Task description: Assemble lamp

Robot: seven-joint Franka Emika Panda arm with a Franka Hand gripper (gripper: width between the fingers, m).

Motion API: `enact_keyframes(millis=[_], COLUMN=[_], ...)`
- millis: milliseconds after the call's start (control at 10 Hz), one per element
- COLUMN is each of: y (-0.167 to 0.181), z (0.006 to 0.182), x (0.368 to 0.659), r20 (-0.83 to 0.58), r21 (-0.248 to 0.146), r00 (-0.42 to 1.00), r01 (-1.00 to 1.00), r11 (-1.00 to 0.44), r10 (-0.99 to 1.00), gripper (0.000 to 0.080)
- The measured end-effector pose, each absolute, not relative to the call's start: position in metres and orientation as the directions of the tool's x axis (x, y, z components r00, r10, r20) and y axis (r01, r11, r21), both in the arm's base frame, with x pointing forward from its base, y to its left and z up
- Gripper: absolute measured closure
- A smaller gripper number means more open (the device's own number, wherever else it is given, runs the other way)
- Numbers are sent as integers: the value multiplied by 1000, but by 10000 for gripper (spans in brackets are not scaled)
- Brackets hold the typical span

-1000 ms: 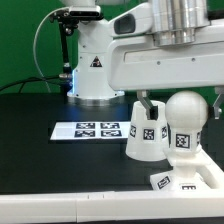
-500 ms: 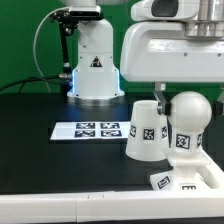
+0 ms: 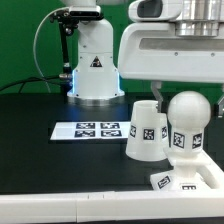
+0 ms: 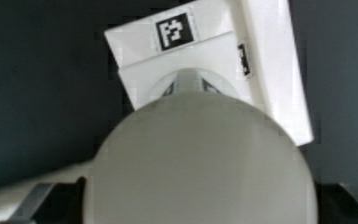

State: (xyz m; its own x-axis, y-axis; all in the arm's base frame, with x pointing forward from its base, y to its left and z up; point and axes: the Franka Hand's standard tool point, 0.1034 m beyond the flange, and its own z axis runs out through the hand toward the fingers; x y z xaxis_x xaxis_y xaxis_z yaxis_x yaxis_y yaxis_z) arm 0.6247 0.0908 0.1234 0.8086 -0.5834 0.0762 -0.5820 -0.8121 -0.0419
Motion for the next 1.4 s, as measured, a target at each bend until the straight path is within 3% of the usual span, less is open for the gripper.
enact_keyframes(millis=[200,400,600,700,900,1400], y=[91,89,90,89,88,87], z=[123,122,122,121,119,118], x=[621,620,620,619,623,625], r20=[6,-57,-54,-44,-53,-28], r21=[-76,-86,-88,-83,-71,-85], r00=[532,341,375,475,826,956], r01=[-844,-938,-925,-879,-563,-294], r11=[-531,-335,-370,-470,-823,-952], r10=[-847,-938,-925,-879,-561,-292], gripper=[229,226,197,197,106,101])
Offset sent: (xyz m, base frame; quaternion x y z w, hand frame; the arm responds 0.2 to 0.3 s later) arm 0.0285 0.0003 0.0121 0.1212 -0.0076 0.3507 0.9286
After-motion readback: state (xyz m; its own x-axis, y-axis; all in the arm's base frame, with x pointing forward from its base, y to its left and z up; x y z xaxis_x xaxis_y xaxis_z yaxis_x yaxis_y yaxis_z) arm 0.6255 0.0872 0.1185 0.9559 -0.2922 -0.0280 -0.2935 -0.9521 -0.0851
